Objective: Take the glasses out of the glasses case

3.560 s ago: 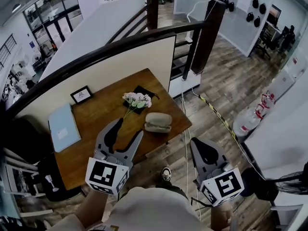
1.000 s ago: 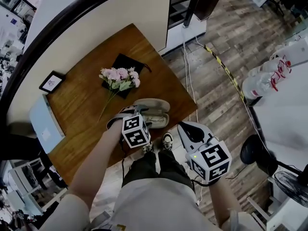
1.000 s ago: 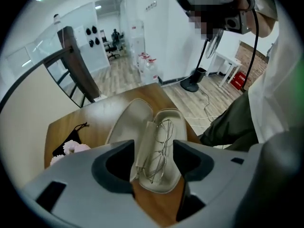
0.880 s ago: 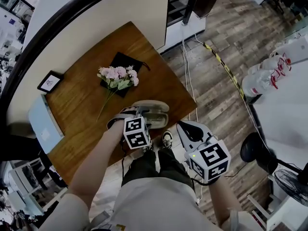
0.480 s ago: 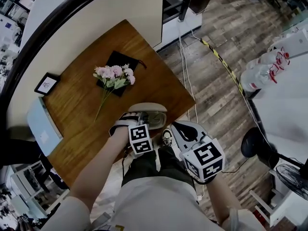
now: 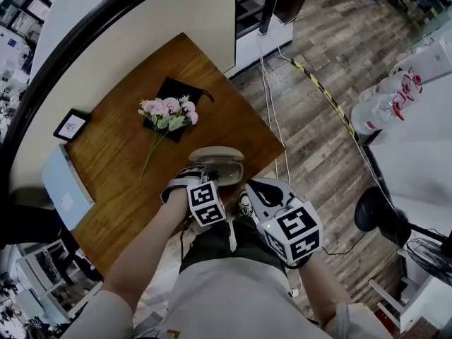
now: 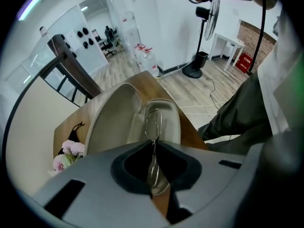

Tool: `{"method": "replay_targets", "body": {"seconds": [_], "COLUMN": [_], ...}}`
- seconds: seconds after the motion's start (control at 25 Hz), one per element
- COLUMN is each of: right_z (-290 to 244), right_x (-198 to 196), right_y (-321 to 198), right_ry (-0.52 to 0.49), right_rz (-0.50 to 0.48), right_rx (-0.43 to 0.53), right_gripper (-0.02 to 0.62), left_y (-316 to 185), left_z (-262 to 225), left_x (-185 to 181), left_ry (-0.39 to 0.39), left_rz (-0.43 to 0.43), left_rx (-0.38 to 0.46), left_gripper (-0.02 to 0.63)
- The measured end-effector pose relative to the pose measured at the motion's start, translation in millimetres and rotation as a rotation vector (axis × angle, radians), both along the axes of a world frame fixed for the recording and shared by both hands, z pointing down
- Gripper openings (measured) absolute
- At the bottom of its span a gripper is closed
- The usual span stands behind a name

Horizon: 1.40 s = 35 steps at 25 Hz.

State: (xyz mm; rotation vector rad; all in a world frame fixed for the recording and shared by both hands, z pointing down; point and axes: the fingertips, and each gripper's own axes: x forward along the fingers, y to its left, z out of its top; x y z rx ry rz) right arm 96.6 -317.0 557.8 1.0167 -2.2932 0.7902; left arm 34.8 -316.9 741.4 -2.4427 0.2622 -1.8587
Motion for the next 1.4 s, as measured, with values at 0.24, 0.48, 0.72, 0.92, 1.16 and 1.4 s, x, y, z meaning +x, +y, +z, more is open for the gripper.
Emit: {"method": "replay_targets", "body": {"seconds": [0.24,0.48,0.72,0.92,1.16,1.4], "right_z": [-29,-70,-131,-193,-259,-302], "right_x": [1,7,-2,-14,-16,-14], "right_y": [-4,-15,-16,-11,-7,0], "right_ry": [0.012,0.020,0.002,-0.042,-0.077,-0.118], "right_rz": [0.000,0.026,0.015,-0.007,0.004,0.037], "right_rx": [0.071,0.169,0.300,0.429,0.566,0.660], "right_gripper": [0.003,0.003,0.003,0.003,0.003,0.003], "left_y": [-21,-37,-45,-48,-41,-25], "left_z": [-57,-135,-223,-306,-402,-462], "left_x": [-12,-37,-61,-80,-98,-120], "left_ry": [0.123,0.342,0.564,0.718,0.910,0.994], "left_rz": [-0.170,-0.476,-0.658,-0.714,-0.688,-0.676], "left_rx": [0.105,0.131,0.184,0.302,0.484,0.631], "left_gripper": [0.031,0.031,0.031,0.031,0.031,0.031]}}
